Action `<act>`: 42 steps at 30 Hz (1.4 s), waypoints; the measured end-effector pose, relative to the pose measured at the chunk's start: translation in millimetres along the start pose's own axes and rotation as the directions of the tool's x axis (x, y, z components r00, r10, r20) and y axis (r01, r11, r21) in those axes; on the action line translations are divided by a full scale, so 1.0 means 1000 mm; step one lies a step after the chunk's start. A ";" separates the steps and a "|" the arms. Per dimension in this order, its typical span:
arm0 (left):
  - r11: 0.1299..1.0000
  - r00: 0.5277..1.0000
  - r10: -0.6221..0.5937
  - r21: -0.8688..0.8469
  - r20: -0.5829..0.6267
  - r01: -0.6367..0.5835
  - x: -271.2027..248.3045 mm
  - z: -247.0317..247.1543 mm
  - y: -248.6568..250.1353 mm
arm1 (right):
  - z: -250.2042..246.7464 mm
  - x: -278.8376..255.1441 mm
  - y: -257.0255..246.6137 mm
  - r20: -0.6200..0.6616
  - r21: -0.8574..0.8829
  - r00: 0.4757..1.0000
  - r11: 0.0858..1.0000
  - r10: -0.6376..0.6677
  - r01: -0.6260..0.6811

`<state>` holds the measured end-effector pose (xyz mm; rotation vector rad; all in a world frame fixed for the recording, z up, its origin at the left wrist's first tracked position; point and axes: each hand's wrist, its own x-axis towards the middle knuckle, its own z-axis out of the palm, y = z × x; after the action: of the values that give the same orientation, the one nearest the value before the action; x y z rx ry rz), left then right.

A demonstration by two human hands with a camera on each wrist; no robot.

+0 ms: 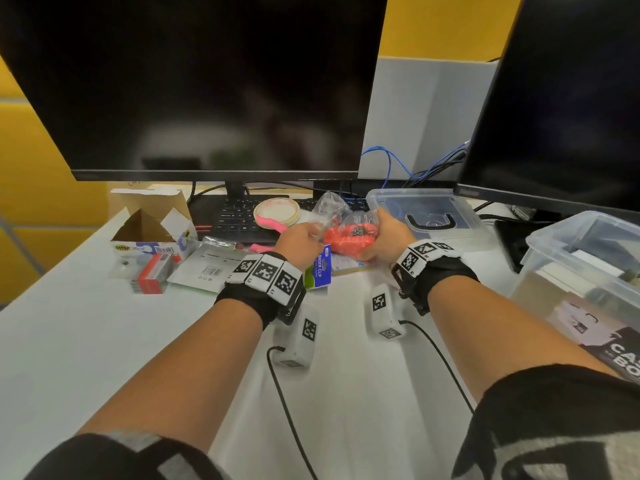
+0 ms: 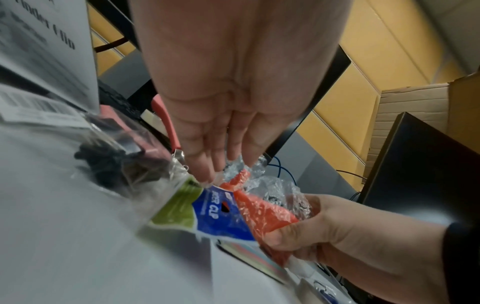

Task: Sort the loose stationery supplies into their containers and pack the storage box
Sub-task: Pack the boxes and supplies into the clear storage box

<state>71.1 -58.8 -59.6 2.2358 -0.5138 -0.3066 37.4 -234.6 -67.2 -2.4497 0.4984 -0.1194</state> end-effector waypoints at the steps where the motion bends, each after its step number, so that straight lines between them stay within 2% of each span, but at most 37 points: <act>1: 1.000 1.000 0.003 -0.014 0.004 -0.003 0.001 0.001 -0.001 | -0.001 -0.002 -0.001 -0.016 -0.016 1.000 1.000 -0.013 0.013; 4: 0.997 1.000 -0.008 -0.078 -0.009 0.008 0.004 0.002 -0.005 | -0.009 -0.008 0.000 -0.072 -0.017 0.994 0.997 -0.081 0.080; 6: 0.986 0.997 -0.012 -0.166 -0.071 0.000 0.004 0.001 -0.006 | -0.017 -0.015 -0.002 -0.140 0.025 0.978 0.987 -0.154 0.159; 8: 0.966 0.990 -0.031 -0.258 -0.136 -0.005 0.000 0.001 -0.002 | -0.024 -0.020 -0.006 -0.233 0.119 0.949 0.963 -0.211 0.244; 10: 0.929 0.990 -0.051 -0.370 -0.132 -0.002 -0.002 0.002 0.005 | -0.025 -0.023 -0.013 -0.307 0.273 0.929 0.916 -0.207 0.295; 12: 0.823 0.997 -0.067 -0.567 -0.048 0.028 -0.004 0.002 0.011 | -0.019 -0.027 -0.025 -0.318 0.438 0.929 0.839 -0.192 0.323; 14: 0.672 1.000 -0.003 -0.741 0.010 0.010 -0.008 0.002 0.016 | -0.010 -0.032 -0.040 -0.319 0.547 0.923 0.754 -0.214 0.364; 16: 0.521 0.997 0.068 -0.852 -0.023 -0.055 -0.014 -0.003 0.018 | -0.001 -0.036 -0.050 -0.284 0.649 0.931 0.670 -0.227 0.361; 18: 0.440 0.994 0.083 -0.892 -0.073 -0.103 -0.018 -0.009 0.011 | 0.007 -0.040 -0.055 -0.205 0.758 0.954 0.581 -0.218 0.296; 22: 0.449 0.993 0.020 -0.886 -0.116 -0.112 -0.019 -0.017 -0.011 | 0.020 -0.040 -0.053 -0.087 0.906 0.984 0.399 -0.154 0.142; 24: 0.466 0.994 -0.003 -0.880 -0.110 -0.096 -0.019 -0.017 -0.019 | 0.029 -0.038 -0.049 -0.066 0.911 0.987 0.396 -0.144 0.118; 28: 0.486 0.995 0.023 -0.869 -0.100 -0.098 -0.023 -0.015 -0.031 | 0.042 -0.037 -0.043 -0.057 0.883 0.983 0.451 -0.173 0.131; 33: 0.522 0.996 0.044 -0.848 -0.077 -0.089 -0.021 -0.015 -0.041 | 0.047 -0.035 -0.040 -0.056 0.881 0.976 0.449 -0.211 0.148; 36: 0.531 0.997 0.062 -0.844 -0.054 -0.079 -0.020 -0.017 -0.044 | 0.049 -0.030 -0.037 -0.081 0.912 0.984 0.386 -0.161 0.139; 39: 0.524 0.998 0.038 -0.850 -0.044 -0.057 -0.019 -0.017 -0.045 | 0.053 -0.028 -0.029 -0.024 0.972 0.992 0.228 -0.127 0.053; 40: 0.538 0.998 0.039 -0.841 -0.041 -0.056 -0.018 -0.016 -0.044 | 0.053 -0.030 -0.027 0.001 0.979 0.989 0.204 -0.148 0.029; 42: 0.574 0.999 0.039 -0.817 -0.033 -0.049 -0.017 -0.014 -0.043 | 0.054 -0.034 -0.025 0.022 0.975 0.974 0.221 -0.225 0.029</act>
<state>72.6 -16.4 -82.2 1.2917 -0.3127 -0.4047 25.3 -172.4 -94.1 -1.1608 0.0383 -0.2208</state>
